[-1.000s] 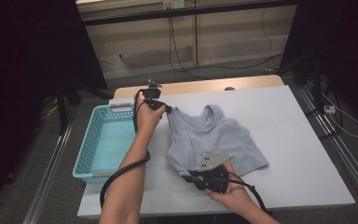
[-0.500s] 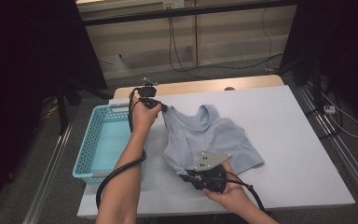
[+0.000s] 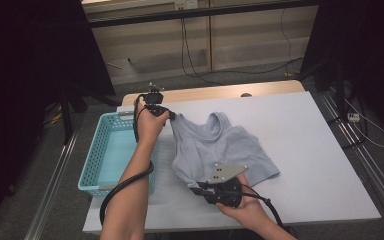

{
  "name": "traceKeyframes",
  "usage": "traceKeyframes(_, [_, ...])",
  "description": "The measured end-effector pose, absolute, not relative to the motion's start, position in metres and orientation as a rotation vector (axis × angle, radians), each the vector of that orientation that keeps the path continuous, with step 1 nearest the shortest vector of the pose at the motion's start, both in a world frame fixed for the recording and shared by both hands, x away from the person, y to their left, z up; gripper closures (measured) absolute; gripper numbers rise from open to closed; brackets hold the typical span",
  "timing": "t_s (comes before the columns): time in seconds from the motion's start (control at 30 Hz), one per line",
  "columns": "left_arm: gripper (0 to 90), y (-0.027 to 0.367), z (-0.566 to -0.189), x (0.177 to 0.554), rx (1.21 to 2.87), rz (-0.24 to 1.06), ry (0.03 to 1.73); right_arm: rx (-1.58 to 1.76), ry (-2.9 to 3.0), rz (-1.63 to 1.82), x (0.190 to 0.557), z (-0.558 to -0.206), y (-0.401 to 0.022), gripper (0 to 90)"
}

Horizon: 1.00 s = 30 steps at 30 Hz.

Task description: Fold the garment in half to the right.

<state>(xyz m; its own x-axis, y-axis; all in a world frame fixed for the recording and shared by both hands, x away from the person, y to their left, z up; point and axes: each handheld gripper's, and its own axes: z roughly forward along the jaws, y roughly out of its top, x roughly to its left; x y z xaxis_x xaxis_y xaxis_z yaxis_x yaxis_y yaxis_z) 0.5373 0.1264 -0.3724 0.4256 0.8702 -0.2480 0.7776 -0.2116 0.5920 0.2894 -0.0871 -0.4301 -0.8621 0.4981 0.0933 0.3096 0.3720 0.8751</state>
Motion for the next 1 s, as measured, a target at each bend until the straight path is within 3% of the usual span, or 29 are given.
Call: traceKeyframes(1.0, [86.3,0.144,-0.365,0.53,2.009,0.214,1.435,0.705,2.443,1.544,0.289,-0.427,-0.078,81.6])
